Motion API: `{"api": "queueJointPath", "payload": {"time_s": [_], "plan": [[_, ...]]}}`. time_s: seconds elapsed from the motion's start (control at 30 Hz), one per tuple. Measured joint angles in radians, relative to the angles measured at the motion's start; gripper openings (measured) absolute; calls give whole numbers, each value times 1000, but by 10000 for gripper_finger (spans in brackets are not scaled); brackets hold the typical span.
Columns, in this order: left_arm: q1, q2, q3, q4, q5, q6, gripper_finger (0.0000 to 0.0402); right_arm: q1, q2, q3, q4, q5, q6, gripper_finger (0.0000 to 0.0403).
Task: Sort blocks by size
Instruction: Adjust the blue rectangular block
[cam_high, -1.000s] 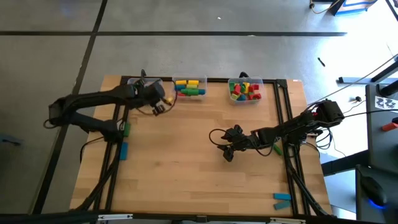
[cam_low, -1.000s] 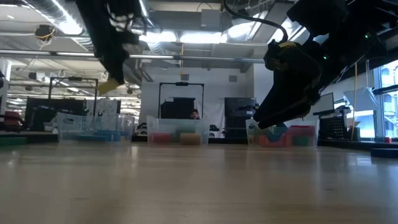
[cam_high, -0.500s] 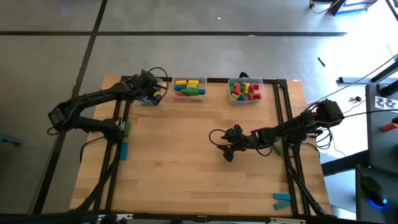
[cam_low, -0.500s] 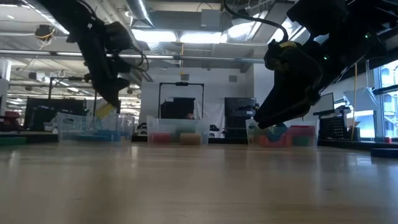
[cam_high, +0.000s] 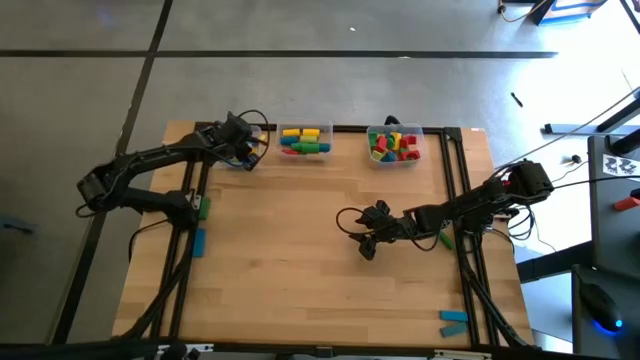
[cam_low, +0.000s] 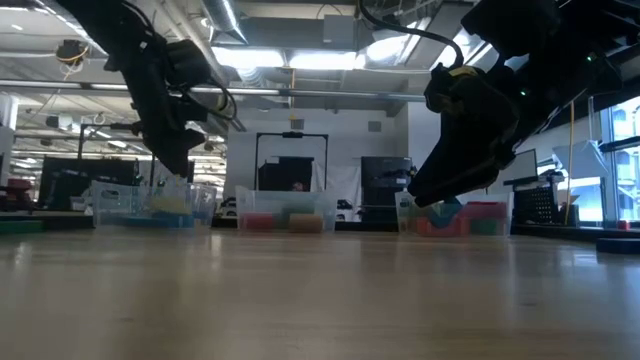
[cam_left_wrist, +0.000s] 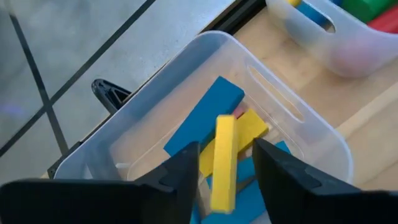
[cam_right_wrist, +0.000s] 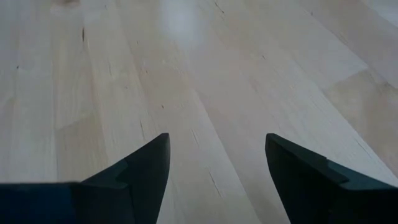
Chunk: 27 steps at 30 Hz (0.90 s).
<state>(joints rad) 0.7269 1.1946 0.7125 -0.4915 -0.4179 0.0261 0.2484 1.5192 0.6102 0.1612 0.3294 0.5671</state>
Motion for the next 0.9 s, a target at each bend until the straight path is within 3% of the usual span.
{"api": "queueJointPath", "payload": {"time_s": [0.13,0.3,0.47,0.9], "plan": [[-28,-11,44,-71,0,-16,170,0,0,0,0,0,0,257],[-114,-46,143,-201,0,-42,177,0,0,0,0,0,0,257],[-244,-87,198,-255,0,-47,177,0,0,0,-2,0,-1,257],[-637,-103,200,-356,0,-137,178,0,0,0,-2,0,0,257]]}}
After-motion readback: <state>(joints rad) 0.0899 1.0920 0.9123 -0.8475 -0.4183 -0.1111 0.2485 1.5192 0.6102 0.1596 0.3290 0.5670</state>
